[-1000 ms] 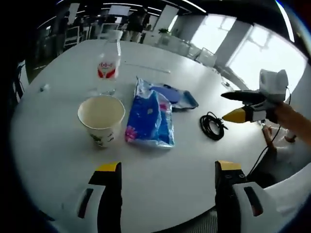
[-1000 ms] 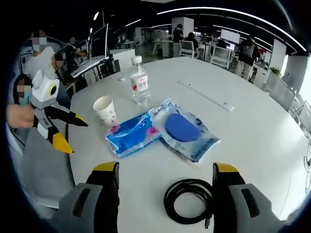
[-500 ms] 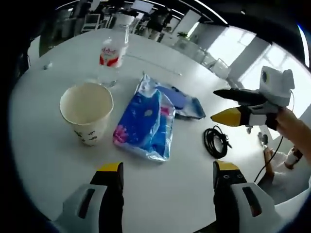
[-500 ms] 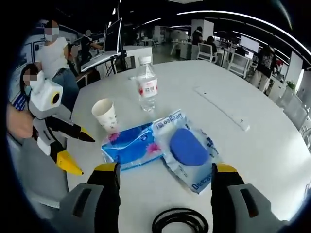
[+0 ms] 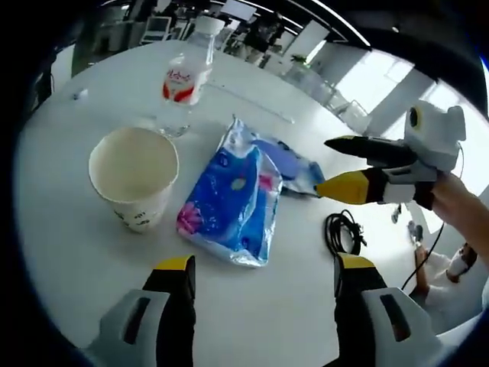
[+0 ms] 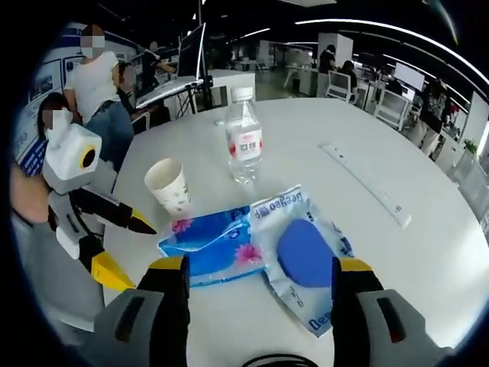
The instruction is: Arrange the tabletop items into an orderly group along one side of the table until the central work area is clear of visible clutter.
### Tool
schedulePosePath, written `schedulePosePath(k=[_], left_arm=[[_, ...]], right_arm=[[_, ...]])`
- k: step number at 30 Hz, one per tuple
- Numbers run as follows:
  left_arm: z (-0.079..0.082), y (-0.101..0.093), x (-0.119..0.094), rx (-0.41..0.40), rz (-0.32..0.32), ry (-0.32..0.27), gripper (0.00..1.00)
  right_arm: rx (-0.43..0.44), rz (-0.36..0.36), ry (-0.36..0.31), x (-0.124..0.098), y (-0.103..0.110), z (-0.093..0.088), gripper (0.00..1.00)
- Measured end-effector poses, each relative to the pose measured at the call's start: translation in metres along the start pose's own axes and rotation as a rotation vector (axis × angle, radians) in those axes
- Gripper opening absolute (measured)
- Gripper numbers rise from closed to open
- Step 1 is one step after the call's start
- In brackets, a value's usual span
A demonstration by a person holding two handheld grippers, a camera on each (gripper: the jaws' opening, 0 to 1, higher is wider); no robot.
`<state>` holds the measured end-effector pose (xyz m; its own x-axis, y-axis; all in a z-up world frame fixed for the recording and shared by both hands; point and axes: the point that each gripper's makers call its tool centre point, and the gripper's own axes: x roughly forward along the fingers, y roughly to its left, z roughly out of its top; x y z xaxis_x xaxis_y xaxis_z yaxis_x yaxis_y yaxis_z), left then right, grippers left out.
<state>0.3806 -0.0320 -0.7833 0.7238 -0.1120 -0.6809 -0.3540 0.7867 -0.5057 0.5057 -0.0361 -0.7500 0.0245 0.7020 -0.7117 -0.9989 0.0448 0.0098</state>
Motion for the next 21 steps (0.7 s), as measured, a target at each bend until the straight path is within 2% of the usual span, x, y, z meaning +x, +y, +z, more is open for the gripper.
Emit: schedulePosePath(k=[8,15,21], left_arm=[[-0.002,0.000,0.005,-0.019,0.011,0.002,0.70],[-0.004,-0.002,0.010,-0.009,0.027,0.006,0.69],[-0.008,0.002,0.017,-0.054,0.037,0.019,0.67]], right_arm=[[-0.010,0.030,-0.011,0.013,0.006,0.009,0.73],[-0.039,0.044,0.007,0.022,0.004,0.006,0.72],[-0.044,0.077,0.010,0.032,0.007,0.004,0.71]])
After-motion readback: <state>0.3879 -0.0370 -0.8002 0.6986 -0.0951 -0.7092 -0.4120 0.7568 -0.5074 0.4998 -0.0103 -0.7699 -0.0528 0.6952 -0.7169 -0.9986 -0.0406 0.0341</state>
